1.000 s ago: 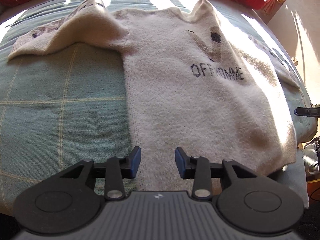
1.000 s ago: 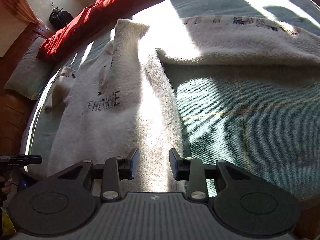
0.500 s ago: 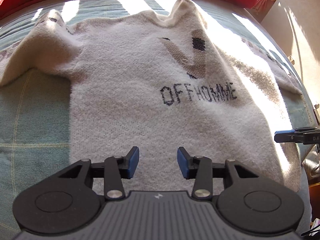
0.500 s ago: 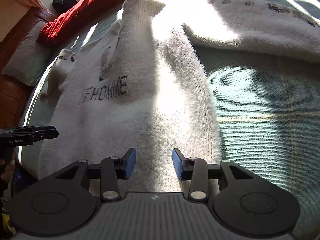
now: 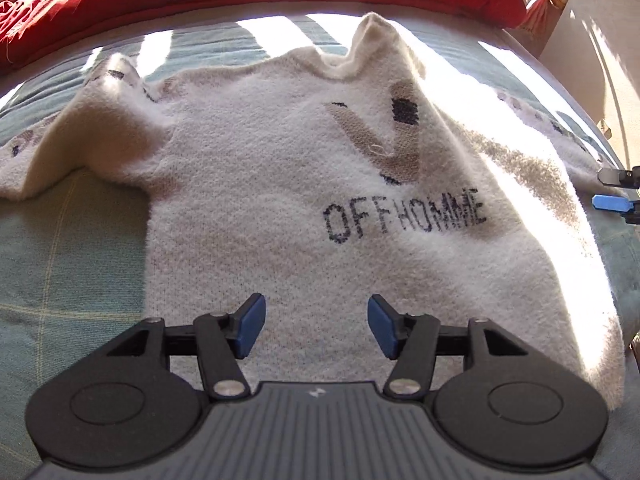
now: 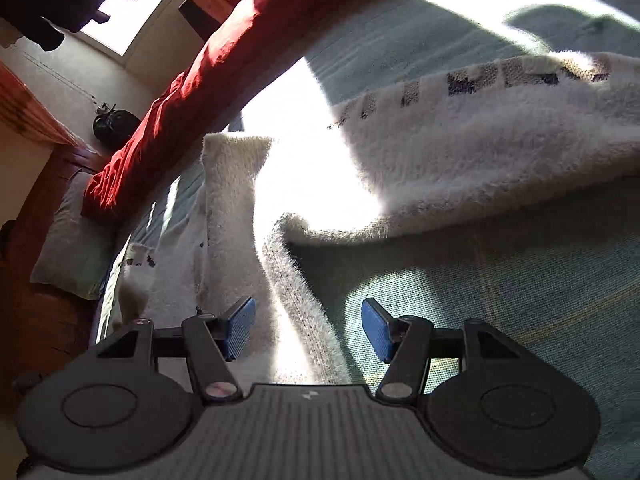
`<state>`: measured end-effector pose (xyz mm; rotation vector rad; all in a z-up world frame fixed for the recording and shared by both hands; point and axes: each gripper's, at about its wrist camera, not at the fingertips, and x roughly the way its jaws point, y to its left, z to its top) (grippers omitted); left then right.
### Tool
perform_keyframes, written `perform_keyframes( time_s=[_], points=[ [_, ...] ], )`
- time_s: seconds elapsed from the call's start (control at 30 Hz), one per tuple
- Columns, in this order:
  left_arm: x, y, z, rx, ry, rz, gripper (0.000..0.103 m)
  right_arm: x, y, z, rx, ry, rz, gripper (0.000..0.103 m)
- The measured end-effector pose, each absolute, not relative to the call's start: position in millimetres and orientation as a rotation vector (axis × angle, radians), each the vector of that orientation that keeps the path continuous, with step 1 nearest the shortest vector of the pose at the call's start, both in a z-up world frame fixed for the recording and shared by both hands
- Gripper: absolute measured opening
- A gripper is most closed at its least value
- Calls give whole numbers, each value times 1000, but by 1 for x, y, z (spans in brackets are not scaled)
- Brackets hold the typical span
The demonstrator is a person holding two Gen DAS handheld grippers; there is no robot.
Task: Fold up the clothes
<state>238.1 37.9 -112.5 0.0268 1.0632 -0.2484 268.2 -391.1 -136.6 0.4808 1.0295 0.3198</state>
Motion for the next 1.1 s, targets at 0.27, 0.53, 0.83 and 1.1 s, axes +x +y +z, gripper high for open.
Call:
perform_keyframes(
  time_s=[0.27,0.53,0.83,1.1],
  points=[
    [259,12,-109,-16,1017,-248,66,334,-433,-127,502,936,238,63],
    [262,10,-118,-63,1049,-235,66,391,-513,-126,354,963,44,63],
    [269,-10,-116,-68,1042,-235,66,302,-570,-154,787,946,70,70],
    [265,-19,-110,-43,1025,-233,68,283,-563,-156,745,913,29,70]
  ],
)
